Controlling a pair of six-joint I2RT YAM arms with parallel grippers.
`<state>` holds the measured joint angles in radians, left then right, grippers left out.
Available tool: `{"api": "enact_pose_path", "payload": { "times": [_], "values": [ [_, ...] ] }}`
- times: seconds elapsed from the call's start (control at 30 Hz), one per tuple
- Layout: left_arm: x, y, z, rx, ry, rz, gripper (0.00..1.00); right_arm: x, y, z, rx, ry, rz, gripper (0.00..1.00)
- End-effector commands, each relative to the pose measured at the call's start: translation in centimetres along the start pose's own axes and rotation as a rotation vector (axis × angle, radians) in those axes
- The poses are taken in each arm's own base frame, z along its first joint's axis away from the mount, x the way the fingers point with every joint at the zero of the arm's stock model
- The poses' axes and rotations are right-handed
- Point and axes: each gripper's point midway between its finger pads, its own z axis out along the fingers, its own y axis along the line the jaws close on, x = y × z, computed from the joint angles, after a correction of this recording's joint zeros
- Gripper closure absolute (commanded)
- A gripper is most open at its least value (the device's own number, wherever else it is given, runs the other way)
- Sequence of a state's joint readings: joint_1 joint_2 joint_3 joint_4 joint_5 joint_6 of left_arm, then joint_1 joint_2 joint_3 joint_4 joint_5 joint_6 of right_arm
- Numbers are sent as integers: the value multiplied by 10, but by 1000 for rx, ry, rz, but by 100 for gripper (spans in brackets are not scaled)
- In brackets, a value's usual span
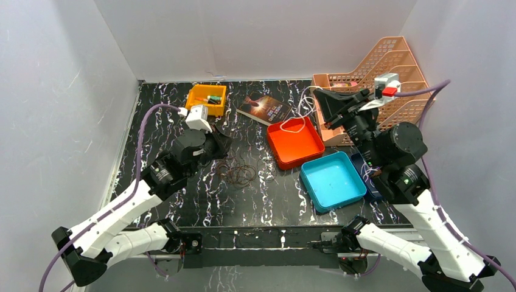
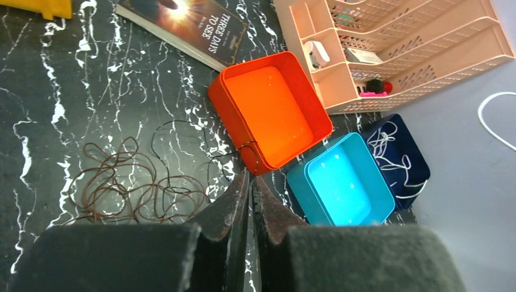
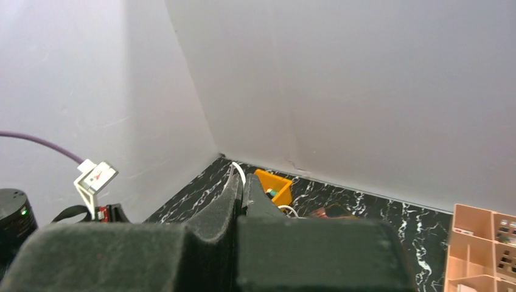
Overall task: Untangle the cables
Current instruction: Place the cable in the bin.
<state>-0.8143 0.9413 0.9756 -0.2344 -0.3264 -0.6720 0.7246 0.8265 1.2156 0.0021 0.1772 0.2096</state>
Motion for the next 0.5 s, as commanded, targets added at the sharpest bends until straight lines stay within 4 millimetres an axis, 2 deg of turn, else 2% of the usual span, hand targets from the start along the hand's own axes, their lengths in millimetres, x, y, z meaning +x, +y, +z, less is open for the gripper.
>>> {"api": "enact_pose_path", "payload": {
  "times": [0.0,0.13,0.2,0.23,0.3,0.37,0.47],
  "values": [
    [-18,4,-14,-18,-47,26,87,-19,-10,-3,57,-67,-30,100],
    [-19,-37,-16,212,-43,110,66,-13,-6,0,36,-43,-10,100],
    [-20,-61,-20,346,-43,188,44,-11,-2,3,19,-37,6,100],
    [-19,-68,-20,388,-38,232,37,-10,0,4,9,-32,14,100],
    [-15,-77,-19,454,-24,334,32,-7,5,7,-12,-21,30,100],
    [-7,-86,-20,549,-24,487,9,-3,9,10,-33,-6,43,100],
    [-5,-89,-19,593,-45,617,6,6,12,15,-49,18,54,100]
  ]
}}
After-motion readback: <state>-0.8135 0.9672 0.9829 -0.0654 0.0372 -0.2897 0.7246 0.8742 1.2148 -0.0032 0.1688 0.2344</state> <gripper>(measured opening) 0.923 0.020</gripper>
